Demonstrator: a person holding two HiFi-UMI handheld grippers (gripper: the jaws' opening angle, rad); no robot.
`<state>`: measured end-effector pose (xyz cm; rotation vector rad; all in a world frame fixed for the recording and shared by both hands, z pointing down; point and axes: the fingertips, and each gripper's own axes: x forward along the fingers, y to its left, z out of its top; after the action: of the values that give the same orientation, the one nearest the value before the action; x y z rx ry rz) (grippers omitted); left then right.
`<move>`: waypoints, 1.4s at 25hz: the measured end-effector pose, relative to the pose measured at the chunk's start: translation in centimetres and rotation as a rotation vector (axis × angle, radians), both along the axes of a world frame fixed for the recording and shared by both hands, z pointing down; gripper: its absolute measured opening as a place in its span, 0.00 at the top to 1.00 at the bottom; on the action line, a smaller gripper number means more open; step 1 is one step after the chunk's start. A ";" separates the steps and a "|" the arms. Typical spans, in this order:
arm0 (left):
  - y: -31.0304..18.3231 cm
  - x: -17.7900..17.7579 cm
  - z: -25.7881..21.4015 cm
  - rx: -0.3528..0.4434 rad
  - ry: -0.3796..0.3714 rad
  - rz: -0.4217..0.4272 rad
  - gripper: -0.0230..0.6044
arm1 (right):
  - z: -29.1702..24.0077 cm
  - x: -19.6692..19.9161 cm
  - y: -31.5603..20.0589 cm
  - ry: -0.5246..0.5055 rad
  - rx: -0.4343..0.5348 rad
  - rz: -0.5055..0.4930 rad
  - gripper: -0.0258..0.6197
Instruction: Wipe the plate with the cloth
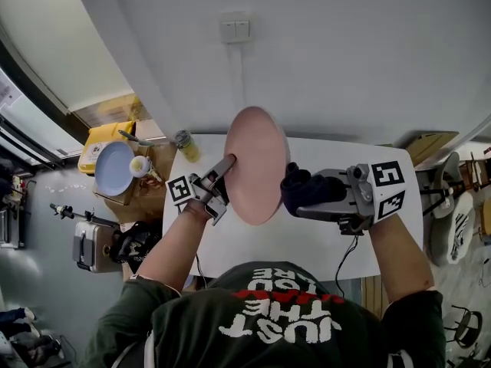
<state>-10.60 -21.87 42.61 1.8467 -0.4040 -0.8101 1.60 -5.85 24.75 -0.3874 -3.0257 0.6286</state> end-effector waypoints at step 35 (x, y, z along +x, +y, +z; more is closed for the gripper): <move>9.4 8.8 -7.8 0.336 0.125 0.391 0.94 | 9.4 0.9 -9.2 -0.021 -0.184 0.210 0.85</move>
<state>-1.75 -12.47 34.77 2.0799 0.1836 -0.7460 2.49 -15.06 34.17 -0.0800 -3.0622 0.9254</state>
